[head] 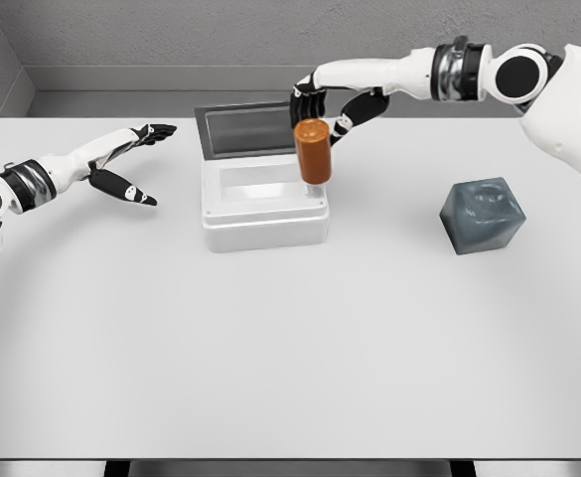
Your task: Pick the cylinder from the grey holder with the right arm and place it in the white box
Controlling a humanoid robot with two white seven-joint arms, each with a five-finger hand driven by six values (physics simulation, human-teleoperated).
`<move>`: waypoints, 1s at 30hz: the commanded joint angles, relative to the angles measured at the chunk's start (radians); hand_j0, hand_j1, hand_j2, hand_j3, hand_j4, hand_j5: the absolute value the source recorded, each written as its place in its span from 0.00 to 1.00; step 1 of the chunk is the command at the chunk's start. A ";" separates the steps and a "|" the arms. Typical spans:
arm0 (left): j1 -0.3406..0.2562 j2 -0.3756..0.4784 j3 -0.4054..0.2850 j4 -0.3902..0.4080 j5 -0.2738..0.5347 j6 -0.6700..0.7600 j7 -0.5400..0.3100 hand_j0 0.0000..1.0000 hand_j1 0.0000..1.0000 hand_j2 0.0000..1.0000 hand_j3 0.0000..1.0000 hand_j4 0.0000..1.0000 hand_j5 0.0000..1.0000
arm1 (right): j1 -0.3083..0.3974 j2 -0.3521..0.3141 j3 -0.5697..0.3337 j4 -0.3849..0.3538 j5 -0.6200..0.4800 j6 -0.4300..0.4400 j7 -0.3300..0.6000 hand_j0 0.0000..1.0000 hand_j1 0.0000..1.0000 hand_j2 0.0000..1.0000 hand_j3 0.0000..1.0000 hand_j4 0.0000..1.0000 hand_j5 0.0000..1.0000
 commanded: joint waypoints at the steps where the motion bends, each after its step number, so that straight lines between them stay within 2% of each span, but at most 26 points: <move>1: 0.000 0.000 0.004 -0.001 0.006 0.002 0.000 1.00 1.00 1.00 1.00 1.00 1.00 | 0.000 0.008 -0.004 0.019 -0.007 0.003 0.001 0.56 0.56 0.56 0.56 0.56 0.56; 7: 0.000 0.000 0.004 -0.001 0.006 0.002 0.000 1.00 1.00 1.00 1.00 1.00 1.00 | 0.000 0.008 -0.009 0.021 -0.004 0.003 0.001 0.72 0.72 0.72 0.72 0.72 0.72; 8: 0.000 0.000 0.004 -0.001 0.006 0.002 0.000 1.00 1.00 1.00 1.00 1.00 1.00 | 0.000 0.007 -0.010 0.021 0.006 0.003 -0.004 0.85 0.85 0.85 0.85 0.85 0.85; 12: 0.000 0.002 0.004 -0.001 0.006 0.002 0.000 1.00 1.00 1.00 1.00 1.00 1.00 | -0.018 -0.006 -0.010 0.004 0.011 0.003 -0.005 1.00 1.00 1.00 1.00 1.00 1.00; 15: 0.000 0.000 0.004 -0.001 0.006 0.002 0.000 1.00 1.00 1.00 1.00 1.00 1.00 | -0.037 -0.047 -0.016 -0.045 0.016 0.003 -0.010 1.00 1.00 1.00 1.00 1.00 1.00; 19: -0.006 -0.004 0.010 -0.003 0.006 0.002 0.000 1.00 1.00 1.00 1.00 1.00 1.00 | -0.040 -0.075 -0.015 -0.048 0.016 0.003 -0.010 1.00 1.00 1.00 1.00 1.00 1.00; 23: -0.025 -0.015 0.014 0.001 0.006 0.002 0.000 1.00 1.00 1.00 1.00 1.00 1.00 | -0.046 -0.240 -0.018 -0.188 0.020 0.003 -0.013 1.00 1.00 1.00 1.00 1.00 1.00; 25: -0.040 -0.017 0.016 0.002 0.009 0.002 0.000 1.00 1.00 1.00 1.00 1.00 1.00 | -0.005 -0.314 -0.012 -0.241 0.026 0.003 -0.013 1.00 1.00 1.00 1.00 1.00 1.00; 27: -0.064 -0.041 0.016 0.028 0.011 0.002 0.000 1.00 1.00 1.00 1.00 1.00 1.00 | 0.002 -0.411 -0.007 -0.350 0.029 0.003 -0.011 1.00 1.00 1.00 1.00 1.00 1.00; 30: -0.077 -0.060 0.019 0.042 0.011 0.002 0.000 1.00 1.00 1.00 1.00 1.00 1.00 | 0.000 -0.530 -0.007 -0.424 0.029 0.003 -0.011 1.00 1.00 1.00 1.00 1.00 1.00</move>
